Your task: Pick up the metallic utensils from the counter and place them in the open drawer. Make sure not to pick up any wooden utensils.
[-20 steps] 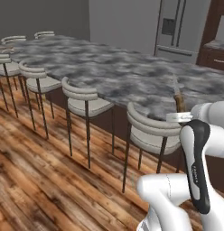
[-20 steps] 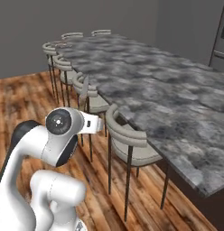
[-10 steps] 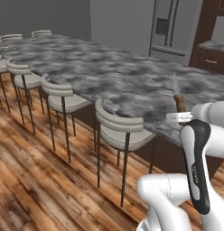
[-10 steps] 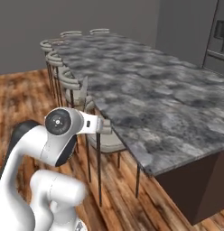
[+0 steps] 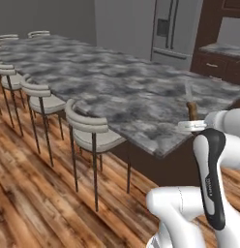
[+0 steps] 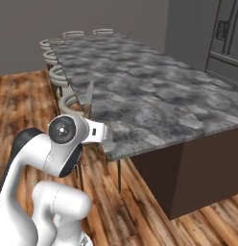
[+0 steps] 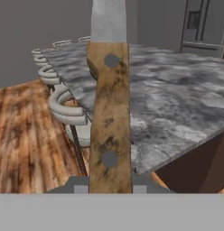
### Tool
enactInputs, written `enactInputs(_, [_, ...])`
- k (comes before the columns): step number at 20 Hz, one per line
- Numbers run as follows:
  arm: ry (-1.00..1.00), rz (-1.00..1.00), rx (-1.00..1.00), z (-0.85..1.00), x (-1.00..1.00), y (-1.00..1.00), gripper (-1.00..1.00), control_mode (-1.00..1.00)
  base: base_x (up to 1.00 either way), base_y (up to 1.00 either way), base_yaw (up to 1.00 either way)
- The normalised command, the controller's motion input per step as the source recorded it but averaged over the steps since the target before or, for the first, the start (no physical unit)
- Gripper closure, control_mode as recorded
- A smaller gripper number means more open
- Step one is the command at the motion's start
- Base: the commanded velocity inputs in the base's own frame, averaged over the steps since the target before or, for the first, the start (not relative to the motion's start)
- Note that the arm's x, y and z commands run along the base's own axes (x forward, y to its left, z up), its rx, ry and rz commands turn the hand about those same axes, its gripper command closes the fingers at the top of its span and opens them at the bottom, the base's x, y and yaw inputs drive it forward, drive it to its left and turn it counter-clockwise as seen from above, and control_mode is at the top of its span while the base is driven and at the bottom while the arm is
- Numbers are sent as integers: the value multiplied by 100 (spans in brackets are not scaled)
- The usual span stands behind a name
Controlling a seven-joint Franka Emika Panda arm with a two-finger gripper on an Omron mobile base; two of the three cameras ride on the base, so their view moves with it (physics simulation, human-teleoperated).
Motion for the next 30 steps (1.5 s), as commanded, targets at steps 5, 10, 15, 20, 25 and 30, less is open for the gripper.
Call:
enactInputs(5, [0,0,0,0,0,0,100,100,12,-100,21])
enactInputs(10, [0,0,0,0,0,0,100,100,59,-100,23])
enactInputs(15, [0,0,0,0,0,0,100,100,72,-100,14])
enactInputs(20, [0,0,0,0,0,0,100,100,99,-100,-11])
enactInputs(25, [0,0,0,0,0,0,100,100,98,-100,-12])
enactInputs(30, [0,0,0,0,0,0,100,100,72,-100,-1])
